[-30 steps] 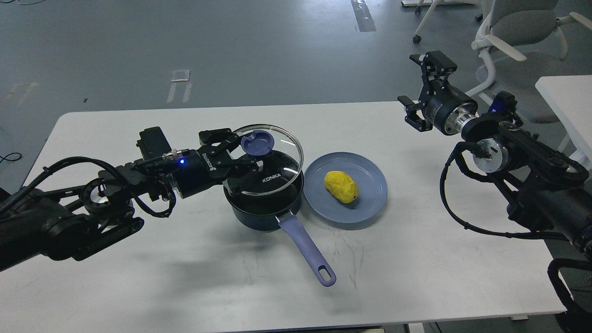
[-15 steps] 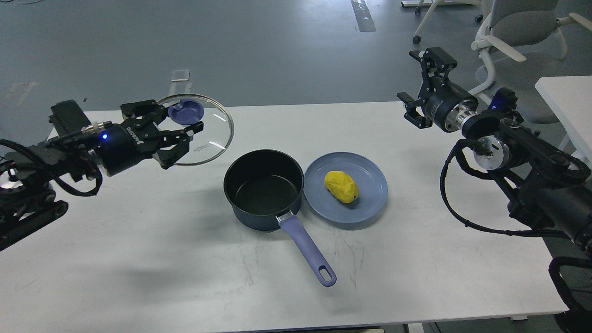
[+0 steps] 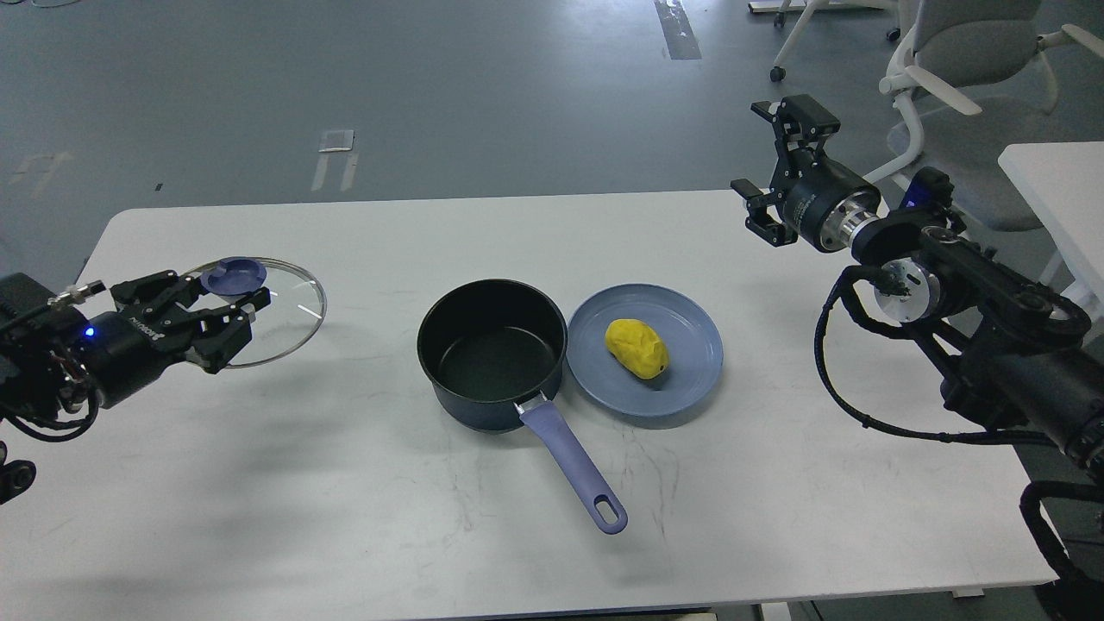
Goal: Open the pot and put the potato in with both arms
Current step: 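Lift the glass lid off the saucepan with the left gripper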
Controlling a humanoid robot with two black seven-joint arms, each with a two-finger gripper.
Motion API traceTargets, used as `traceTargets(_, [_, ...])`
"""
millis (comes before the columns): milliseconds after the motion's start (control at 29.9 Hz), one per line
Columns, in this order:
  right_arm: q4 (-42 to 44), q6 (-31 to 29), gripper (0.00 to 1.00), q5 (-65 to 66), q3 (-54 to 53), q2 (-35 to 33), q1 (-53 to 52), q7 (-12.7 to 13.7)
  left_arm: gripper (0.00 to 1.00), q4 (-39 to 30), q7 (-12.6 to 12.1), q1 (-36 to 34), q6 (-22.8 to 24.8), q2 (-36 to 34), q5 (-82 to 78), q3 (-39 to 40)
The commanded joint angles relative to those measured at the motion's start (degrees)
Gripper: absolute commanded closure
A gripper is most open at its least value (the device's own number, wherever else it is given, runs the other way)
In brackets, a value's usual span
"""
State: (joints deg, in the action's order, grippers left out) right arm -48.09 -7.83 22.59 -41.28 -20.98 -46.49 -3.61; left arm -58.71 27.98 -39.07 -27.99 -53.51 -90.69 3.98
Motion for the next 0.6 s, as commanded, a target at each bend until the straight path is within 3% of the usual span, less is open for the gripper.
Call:
traceTargets(0, [0.02, 0.01, 0.00, 0.00, 0.32, -0.11, -0.36, 0.01, 0.61, 3.06, 0.02, 2.50, -0.01, 0.60, 2.10, -0.02])
traceTargets(267, [0.11, 0.10, 0.00, 0.00, 0.41, 0.15, -0.45, 0.01, 0.61, 10.89, 0.02, 5.14, -0.01, 5.60, 3.33, -0.11])
traceTargets(568, [0.19, 0.10, 0.00, 0.00, 1.29, -0.37, -0.10, 0.01, 0.61, 10.90, 0.02, 5.85, -0.01, 7.90, 4.56, -0.11])
